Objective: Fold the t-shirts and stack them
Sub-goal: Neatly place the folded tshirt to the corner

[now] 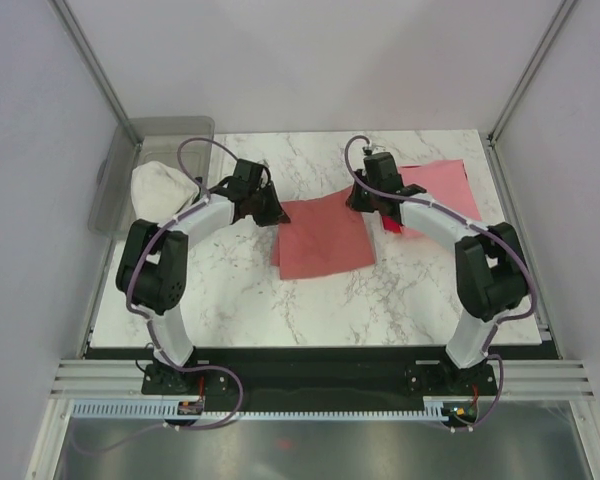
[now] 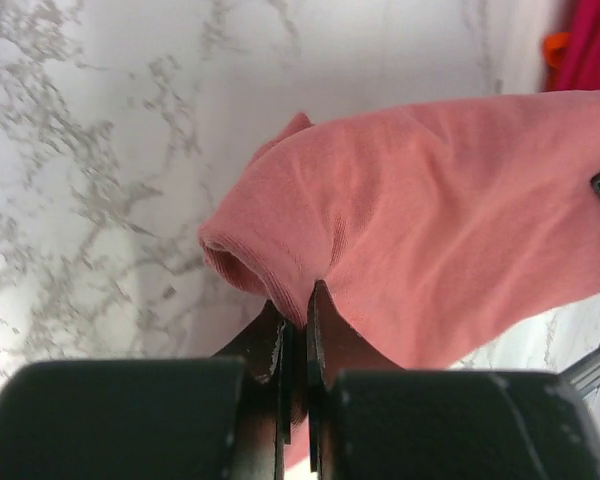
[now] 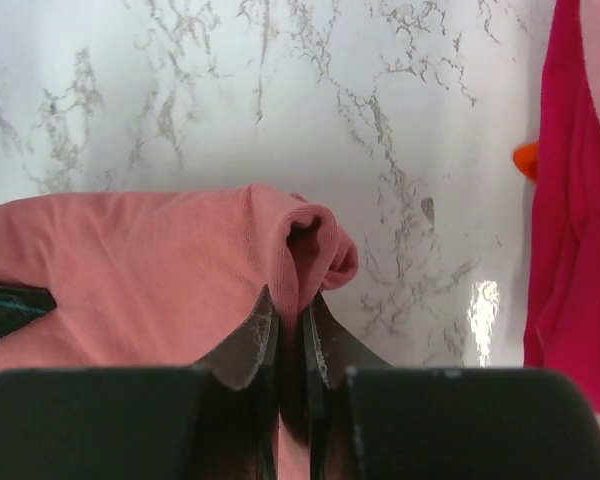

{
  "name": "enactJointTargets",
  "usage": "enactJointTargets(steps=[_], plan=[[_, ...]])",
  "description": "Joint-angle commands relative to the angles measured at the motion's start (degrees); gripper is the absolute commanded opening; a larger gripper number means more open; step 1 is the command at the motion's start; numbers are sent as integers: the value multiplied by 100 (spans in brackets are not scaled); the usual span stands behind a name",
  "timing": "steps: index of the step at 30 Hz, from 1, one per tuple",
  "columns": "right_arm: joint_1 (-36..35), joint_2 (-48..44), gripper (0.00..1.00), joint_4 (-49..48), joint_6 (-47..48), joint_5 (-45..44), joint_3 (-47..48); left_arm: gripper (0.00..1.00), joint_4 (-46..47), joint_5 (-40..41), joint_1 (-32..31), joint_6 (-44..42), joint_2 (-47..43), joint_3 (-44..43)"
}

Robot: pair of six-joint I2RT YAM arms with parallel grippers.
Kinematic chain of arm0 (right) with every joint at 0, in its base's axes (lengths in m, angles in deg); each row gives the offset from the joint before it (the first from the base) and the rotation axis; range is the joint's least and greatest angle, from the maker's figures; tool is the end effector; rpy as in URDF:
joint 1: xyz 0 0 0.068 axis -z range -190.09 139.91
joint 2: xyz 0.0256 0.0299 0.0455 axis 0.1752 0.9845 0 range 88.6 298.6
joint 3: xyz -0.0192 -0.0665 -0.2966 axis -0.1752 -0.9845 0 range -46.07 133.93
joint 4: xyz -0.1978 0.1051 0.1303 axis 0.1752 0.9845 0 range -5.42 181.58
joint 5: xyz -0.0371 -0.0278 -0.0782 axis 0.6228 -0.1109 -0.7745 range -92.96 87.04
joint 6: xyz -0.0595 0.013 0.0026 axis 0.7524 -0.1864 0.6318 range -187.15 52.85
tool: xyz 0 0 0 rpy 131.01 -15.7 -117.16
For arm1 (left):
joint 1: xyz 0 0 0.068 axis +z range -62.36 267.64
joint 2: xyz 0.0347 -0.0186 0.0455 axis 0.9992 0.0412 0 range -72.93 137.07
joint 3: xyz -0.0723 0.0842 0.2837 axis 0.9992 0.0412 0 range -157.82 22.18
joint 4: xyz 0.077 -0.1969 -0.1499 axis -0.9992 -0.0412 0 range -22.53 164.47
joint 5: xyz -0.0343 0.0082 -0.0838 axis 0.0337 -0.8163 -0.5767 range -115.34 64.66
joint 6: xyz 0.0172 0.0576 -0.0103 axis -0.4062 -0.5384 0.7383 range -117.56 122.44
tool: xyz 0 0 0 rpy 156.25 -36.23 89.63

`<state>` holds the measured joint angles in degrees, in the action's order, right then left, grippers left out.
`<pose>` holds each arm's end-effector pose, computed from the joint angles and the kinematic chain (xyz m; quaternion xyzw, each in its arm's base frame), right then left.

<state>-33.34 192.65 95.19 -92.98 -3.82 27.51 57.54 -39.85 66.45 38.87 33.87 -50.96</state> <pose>0.3876 0.1658 0.2515 0.0236 0.9099 0.1658 0.3794 0.3837 -0.1609 0.2218 -0.0817 0.9313 -0.2653 0.2358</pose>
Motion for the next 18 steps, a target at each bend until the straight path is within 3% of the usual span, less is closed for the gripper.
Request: enactJointTargets(steps=[1, 12, 18], plan=[[-31, -857, 0, -323, -89, -45, -405, 2, 102, 290, -253, -92, -826, 186], [337, -2520, 0, 1073, 77, -994, -169, 2, 102, 667, -1317, 330, -1829, 117], [1172, -2680, 0, 1706, 236, -1206, 278, 2, 497, 1073, -1915, 681, -1392, -472]])
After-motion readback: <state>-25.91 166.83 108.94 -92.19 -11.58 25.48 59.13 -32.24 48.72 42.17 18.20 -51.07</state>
